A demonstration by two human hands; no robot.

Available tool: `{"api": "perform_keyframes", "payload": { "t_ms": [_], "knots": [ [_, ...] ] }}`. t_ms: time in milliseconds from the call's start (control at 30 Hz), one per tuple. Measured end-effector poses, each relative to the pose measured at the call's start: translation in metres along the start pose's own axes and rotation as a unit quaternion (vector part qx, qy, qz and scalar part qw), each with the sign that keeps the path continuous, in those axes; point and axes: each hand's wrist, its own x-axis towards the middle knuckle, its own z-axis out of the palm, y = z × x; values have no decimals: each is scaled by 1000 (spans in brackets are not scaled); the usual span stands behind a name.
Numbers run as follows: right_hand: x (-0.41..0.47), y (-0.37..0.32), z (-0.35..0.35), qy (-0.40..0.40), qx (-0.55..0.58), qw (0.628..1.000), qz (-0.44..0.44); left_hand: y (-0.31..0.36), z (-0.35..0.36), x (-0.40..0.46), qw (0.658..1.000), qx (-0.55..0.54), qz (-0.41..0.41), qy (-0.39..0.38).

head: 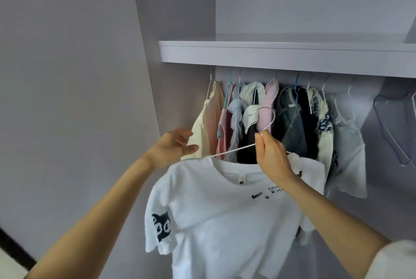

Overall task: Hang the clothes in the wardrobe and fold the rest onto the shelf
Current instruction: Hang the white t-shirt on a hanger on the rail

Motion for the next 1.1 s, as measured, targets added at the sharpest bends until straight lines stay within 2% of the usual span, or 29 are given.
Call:
{"api": "perform_keyframes", "payload": {
  "t_ms": [67,167,200,300,367,467,533,667,733,800,900,1000,1100],
  "knots": [
    [2,3,-4,13,8,1000,16,-20,0,0,1000,25,-7,0],
    [7,8,-13,50,26,998,29,-50,4,-3,994,40,-70,-80],
    [8,11,-16,64,27,997,25,-57,7,-2,993,48,-71,-83],
    [7,22,-25,72,8,997,29,-63,13,3,993,111,-31,36],
    [4,28,-28,72,-8,997,42,-62,15,5,984,154,-14,85],
    [0,27,-29,60,-16,997,56,-55,15,9,989,135,-1,59],
    [-2,21,-25,30,-4,998,63,-46,20,8,989,132,53,34],
    [1,-2,-17,-9,22,997,67,-20,55,4,959,210,188,14],
    [1,-9,-19,-12,35,997,65,-10,75,2,946,223,227,65],
    [-1,-10,-27,-27,57,996,66,-3,85,0,944,171,257,119],
    [-13,3,-56,-46,87,993,66,-1,92,2,937,136,286,148],
    [-43,37,-86,-45,-20,993,105,-2,94,6,936,121,290,157],
    [-78,74,-107,-93,-155,958,221,-4,95,17,938,111,289,159]
  ]
}}
